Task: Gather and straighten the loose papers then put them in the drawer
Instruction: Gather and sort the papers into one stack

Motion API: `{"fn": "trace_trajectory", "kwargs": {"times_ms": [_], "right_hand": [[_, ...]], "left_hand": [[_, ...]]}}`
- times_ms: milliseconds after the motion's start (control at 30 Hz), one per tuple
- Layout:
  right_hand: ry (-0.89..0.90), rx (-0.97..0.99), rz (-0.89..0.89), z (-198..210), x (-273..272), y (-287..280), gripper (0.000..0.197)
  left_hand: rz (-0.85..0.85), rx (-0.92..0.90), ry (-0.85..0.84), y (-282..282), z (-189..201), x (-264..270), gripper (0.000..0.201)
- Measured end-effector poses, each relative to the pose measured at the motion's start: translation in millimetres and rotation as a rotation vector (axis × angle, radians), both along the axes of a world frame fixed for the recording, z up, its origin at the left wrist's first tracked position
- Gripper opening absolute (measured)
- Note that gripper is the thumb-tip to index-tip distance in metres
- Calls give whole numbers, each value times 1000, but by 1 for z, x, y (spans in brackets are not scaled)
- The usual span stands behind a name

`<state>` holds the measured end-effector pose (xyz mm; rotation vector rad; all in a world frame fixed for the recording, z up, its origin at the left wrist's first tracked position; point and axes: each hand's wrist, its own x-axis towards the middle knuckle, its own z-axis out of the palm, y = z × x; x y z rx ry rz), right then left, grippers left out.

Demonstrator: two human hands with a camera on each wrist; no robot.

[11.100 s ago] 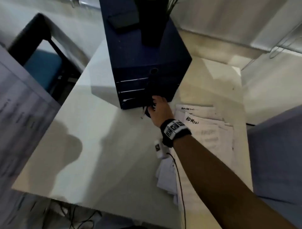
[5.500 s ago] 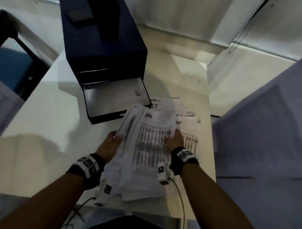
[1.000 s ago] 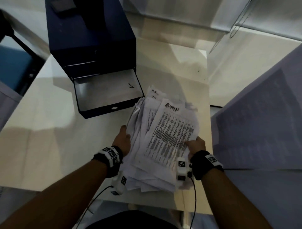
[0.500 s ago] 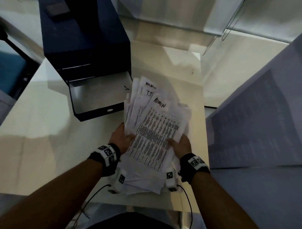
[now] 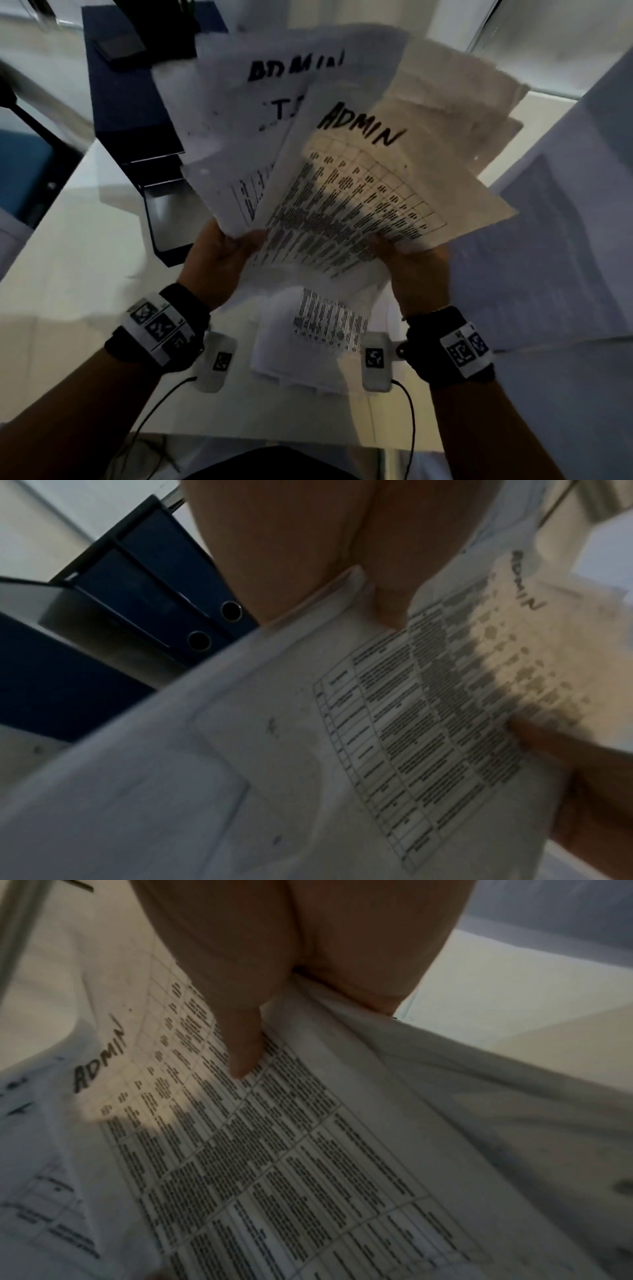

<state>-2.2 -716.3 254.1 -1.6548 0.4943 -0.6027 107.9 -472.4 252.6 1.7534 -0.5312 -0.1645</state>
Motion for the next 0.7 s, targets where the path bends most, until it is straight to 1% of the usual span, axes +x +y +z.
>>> {"fn": "trace_trajectory", "kwargs": {"times_ms": [33, 67, 133, 167, 200, 233, 267, 367, 433, 467, 533, 567, 600, 633, 700], "right_hand": [[-1, -36, -6, -1, 2, 1, 19], [3, -38, -11, -5, 3, 1, 25], [-16, -38, -4, -11, 6, 2, 63], [-29, -43, -6, -6, 7, 5, 75], [-44, -46, -7, -2, 9, 8, 80], [-54, -36, -13, 1, 10, 8, 77], [-67, -28, -28, 4, 12, 7, 70], [-105, -13, -43, 23, 14, 8, 45], [-117, 17, -49, 32, 12, 11, 33], [-133, 32, -51, 33, 9, 12, 33], [-157, 41, -41, 31, 4, 13, 43], [-170, 47, -43, 32, 3, 15, 50], [-202, 58, -48, 36, 3, 17, 52], [-247, 64, -53, 43, 5, 19, 49], [-319, 19, -42, 56, 11, 21, 33]], "left_hand": [[-19, 11, -13, -2, 0, 0, 29], [-33, 9, 5, -4, -3, 1, 31], [-55, -40, 84, -8, -8, 2, 39], [-59, -77, 124, -12, -9, 3, 45], [-61, -110, 160, -15, -10, 4, 51], [-60, -139, 196, -18, -10, 6, 54], [-52, -165, 232, -20, -9, 9, 54], [17, -203, 280, -25, -1, 16, 40], [45, -239, 264, -25, 3, 17, 37], [45, -257, 263, -24, 4, 16, 39], [0, -274, 274, -20, 3, 17, 42], [-34, -269, 278, -16, 0, 17, 46], [-57, -261, 286, -13, -3, 17, 54], [-72, -248, 299, -11, -5, 19, 62], [-89, -211, 314, -11, -10, 21, 67]]}}
